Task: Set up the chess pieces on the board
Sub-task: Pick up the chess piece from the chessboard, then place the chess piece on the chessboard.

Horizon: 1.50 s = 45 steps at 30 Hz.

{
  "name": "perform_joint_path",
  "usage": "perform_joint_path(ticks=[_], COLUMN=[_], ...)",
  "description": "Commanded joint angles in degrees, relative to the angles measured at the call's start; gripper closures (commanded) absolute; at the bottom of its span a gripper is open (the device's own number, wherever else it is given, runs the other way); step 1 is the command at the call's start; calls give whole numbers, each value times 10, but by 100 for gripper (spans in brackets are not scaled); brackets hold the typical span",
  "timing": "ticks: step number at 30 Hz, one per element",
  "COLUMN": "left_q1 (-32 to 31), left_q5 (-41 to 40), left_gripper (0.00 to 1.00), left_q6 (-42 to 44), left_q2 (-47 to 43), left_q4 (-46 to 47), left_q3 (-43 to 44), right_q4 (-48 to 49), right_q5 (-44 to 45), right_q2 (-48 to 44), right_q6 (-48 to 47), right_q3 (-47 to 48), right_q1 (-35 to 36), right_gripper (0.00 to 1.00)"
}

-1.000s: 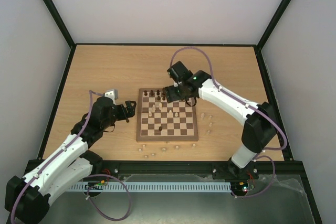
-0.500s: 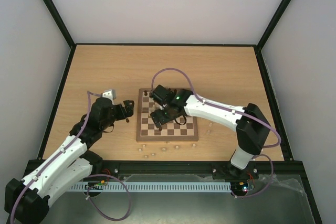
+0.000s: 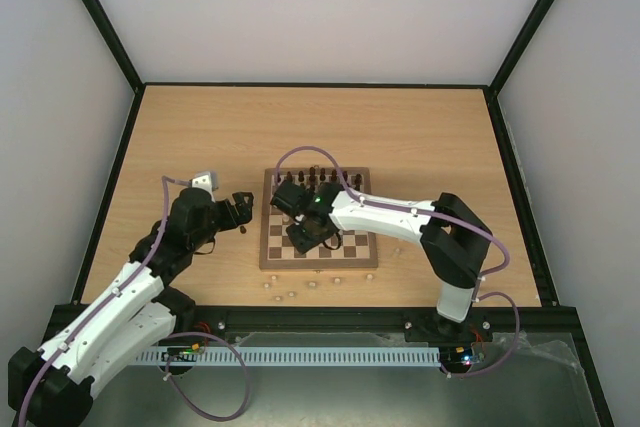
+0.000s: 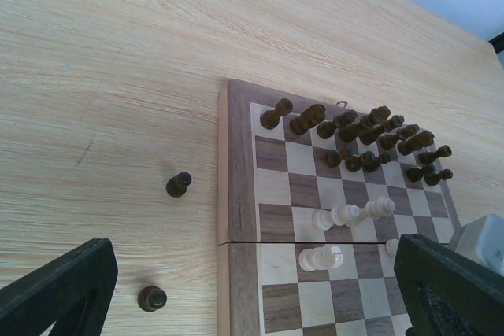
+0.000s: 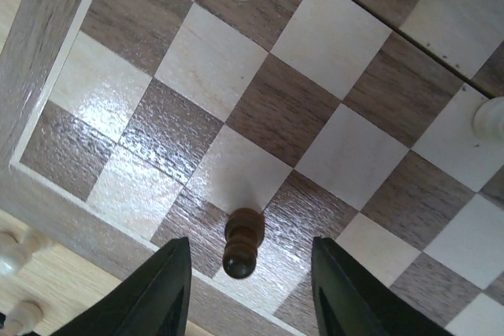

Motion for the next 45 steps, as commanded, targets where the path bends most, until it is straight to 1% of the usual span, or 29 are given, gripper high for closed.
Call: perform_joint_path(ticks=[1, 6, 16, 23, 28, 30, 38, 42, 45], left_q1=[-1, -1, -1, -1, -1, -1, -1, -1, -1], left_q5=[-8, -9, -9, -8, -8, -8, -9, -9, -11], left_gripper=[0, 0, 1, 1, 1, 1, 1, 1, 1], left_q6=[-4, -3, -3, -1, -2, -1, 1, 3, 4], left_q2=[-8, -14, -13, -11, -11, -10, 0, 7, 10], left_q4=[-8, -12, -10, -8, -7, -6, 1, 6, 6], left_q3=[3, 2, 2, 2, 0, 0, 2, 4, 4], right_q4=[-8, -9, -18, -33, -49, -60, -103, -109, -103], right_q5=[3, 3, 6, 18, 44, 55, 71, 70, 63], right_q2=[19, 37, 50, 47, 25, 17, -8, 13, 33], right_q6=[6, 5, 6, 7, 4, 0, -40, -56, -64], right_q3=[18, 25, 30, 33, 41, 54, 141, 179, 188], right_q1=[5, 5, 5, 5, 2, -12, -110, -162, -188], right_gripper=[60, 69, 80, 98, 98, 98, 98, 98, 98])
